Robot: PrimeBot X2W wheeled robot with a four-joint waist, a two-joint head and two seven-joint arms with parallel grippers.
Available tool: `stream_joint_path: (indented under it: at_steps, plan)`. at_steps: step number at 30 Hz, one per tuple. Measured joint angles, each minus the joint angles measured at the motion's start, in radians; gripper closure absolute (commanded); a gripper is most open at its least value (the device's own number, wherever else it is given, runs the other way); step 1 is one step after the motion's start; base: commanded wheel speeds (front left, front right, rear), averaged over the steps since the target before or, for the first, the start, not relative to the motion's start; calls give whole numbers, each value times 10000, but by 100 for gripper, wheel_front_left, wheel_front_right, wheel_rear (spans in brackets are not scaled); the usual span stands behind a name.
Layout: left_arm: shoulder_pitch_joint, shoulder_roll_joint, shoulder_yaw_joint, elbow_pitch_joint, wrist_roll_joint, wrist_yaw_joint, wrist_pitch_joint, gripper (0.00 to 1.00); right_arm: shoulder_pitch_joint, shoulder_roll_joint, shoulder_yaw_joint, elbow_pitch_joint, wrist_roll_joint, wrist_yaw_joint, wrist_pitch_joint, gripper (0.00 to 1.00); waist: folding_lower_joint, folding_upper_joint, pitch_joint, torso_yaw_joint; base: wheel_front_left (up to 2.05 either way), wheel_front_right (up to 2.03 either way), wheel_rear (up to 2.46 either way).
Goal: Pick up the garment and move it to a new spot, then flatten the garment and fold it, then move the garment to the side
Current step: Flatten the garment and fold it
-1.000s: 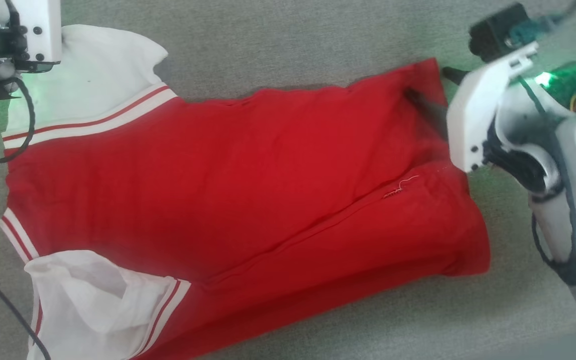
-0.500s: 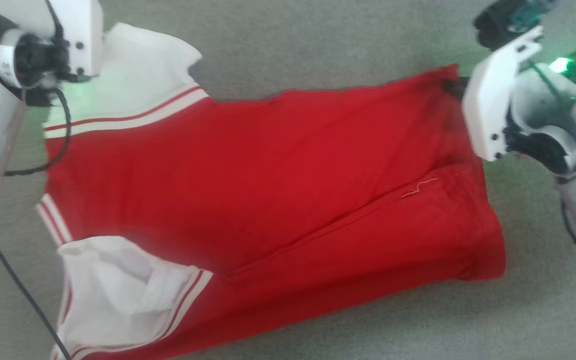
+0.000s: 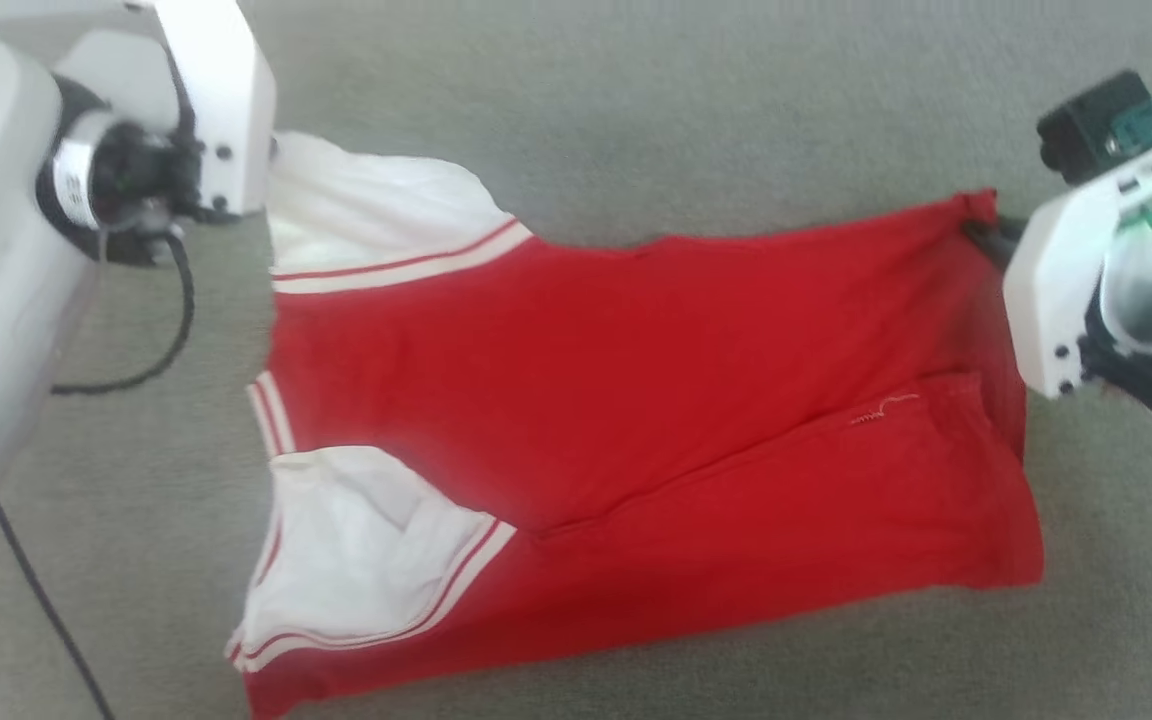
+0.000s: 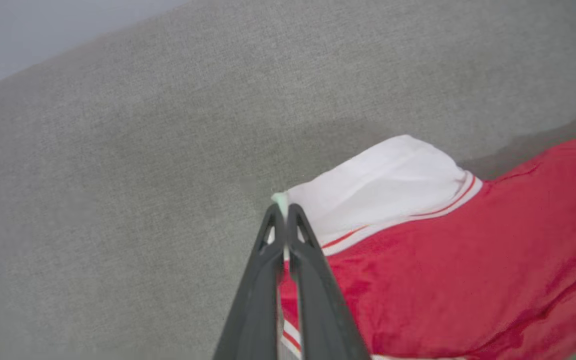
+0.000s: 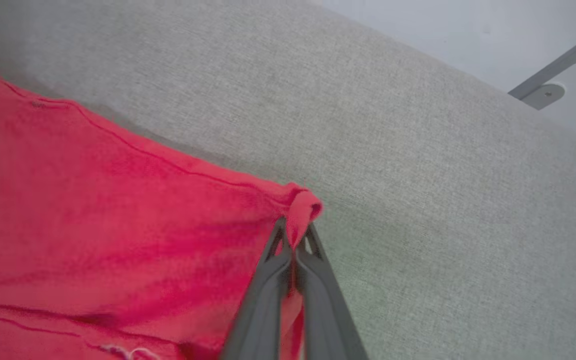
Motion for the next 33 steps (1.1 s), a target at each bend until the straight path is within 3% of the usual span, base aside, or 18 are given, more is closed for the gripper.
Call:
stream_joint_path:
  at_steps: [4, 9, 18, 25, 33]
  plan:
    - [771, 257, 2, -1239, -190, 483, 347, 100, 894, -282, -293, -704, 6, 0, 385, 100, 0, 0, -466, 356, 0, 0, 0]
    - [1887, 794, 6, -3062, -546, 1440, 920, 100, 2102, -679, -807, -1517, 119, 0, 936, 100, 0, 0, -925, 769, 0, 0, 0]
    - [3978, 1521, -21, -5898, -1074, 2777, 1501, 100, 4081, -876, -1795, -2403, 288, 0, 2071, 100, 0, 0, -1310, 1159, 0, 0, 0]
    - [5408, 1630, -203, -6312, -1503, 3235, 1509, 100, 5028, -589, -2038, -2330, 284, 0, 2644, 100, 0, 0, -1449, 1154, 0, 0, 0]
    - [6496, 1521, -541, -5747, -1783, 3133, 1277, 100, 5283, -240, -1856, -1586, 102, 0, 2512, 100, 0, 0, -1782, 1091, 0, 0, 0]
